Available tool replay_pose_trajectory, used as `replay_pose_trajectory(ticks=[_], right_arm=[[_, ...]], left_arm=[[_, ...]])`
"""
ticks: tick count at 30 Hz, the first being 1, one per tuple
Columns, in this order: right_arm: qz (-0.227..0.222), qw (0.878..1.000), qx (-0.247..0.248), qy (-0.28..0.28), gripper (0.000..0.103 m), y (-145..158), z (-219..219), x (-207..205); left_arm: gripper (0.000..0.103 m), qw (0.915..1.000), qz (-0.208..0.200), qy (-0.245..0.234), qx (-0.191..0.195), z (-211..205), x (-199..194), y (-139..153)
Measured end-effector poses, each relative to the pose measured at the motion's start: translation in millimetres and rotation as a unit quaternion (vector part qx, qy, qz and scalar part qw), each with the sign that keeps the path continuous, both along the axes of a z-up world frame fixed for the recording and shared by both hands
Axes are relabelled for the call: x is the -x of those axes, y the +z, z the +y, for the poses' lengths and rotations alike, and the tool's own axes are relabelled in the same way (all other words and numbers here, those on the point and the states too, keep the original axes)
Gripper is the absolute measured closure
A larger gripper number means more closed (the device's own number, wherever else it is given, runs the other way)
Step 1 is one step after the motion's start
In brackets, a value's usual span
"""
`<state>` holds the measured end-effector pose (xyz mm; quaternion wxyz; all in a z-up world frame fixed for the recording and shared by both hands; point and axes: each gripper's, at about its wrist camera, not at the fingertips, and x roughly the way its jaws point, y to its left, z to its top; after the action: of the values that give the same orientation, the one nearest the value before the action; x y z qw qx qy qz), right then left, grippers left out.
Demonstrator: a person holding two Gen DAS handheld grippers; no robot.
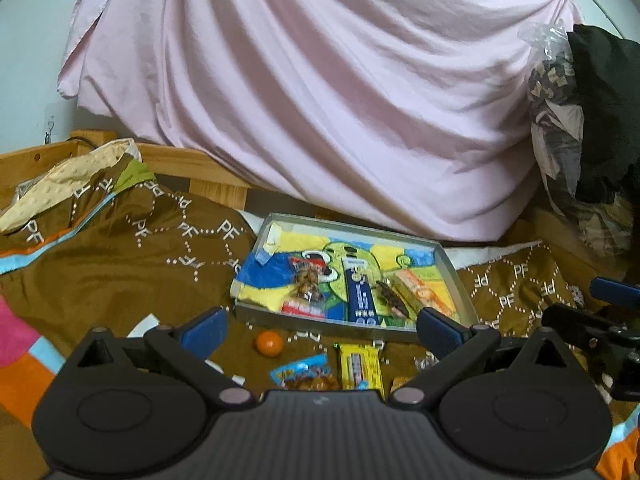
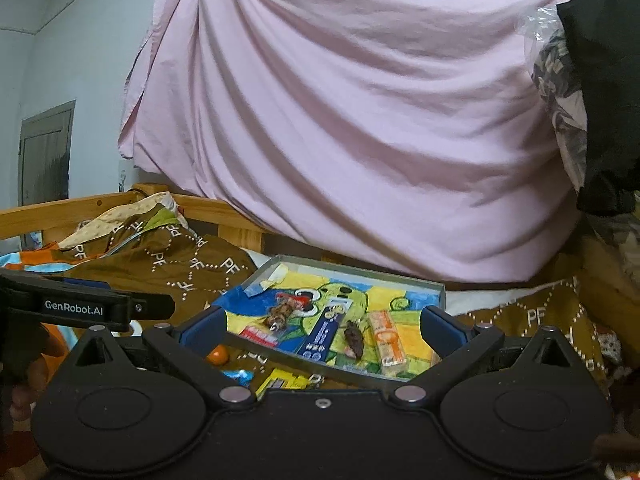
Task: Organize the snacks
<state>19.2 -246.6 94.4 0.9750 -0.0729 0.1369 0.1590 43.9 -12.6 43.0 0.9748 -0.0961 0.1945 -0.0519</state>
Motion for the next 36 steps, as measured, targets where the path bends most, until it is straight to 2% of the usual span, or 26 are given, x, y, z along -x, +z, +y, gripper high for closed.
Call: replay_pose_trajectory(ticks=[14, 19, 23, 27, 36], right_arm=[[0.059, 0.998, 0.005, -0.028, 0.001, -29.4, -4.9, 29.4], [0.089, 0.995, 0.006, -0.036, 0.001, -47.0, -8.6, 32.1], [0.109, 0.993, 0.009, -0.042, 0.001, -60.7, -11.4, 32.9], [0.125, 0.991, 0.019, -0.048, 0.001, -70.3, -13.0, 32.7], [0.157, 0.986, 0.019, -0.048, 0.001, -89.1, -13.9, 33.4]], left_arm=[[0.000, 0.9985, 0.044, -0.006, -0.033, 1.9, 23.3, -37.8], [0.000, 0.9957, 0.054, -0.034, -0.067, -5.6, 23.5, -49.2], [0.000, 0.9931, 0.079, -0.062, -0.062, -9.8, 19.6, -58.0], [0.000, 0.9914, 0.097, -0.064, -0.060, -10.5, 17.4, -68.1], [0.000, 0.9894, 0.103, -0.068, -0.076, -11.9, 16.3, -74.6]])
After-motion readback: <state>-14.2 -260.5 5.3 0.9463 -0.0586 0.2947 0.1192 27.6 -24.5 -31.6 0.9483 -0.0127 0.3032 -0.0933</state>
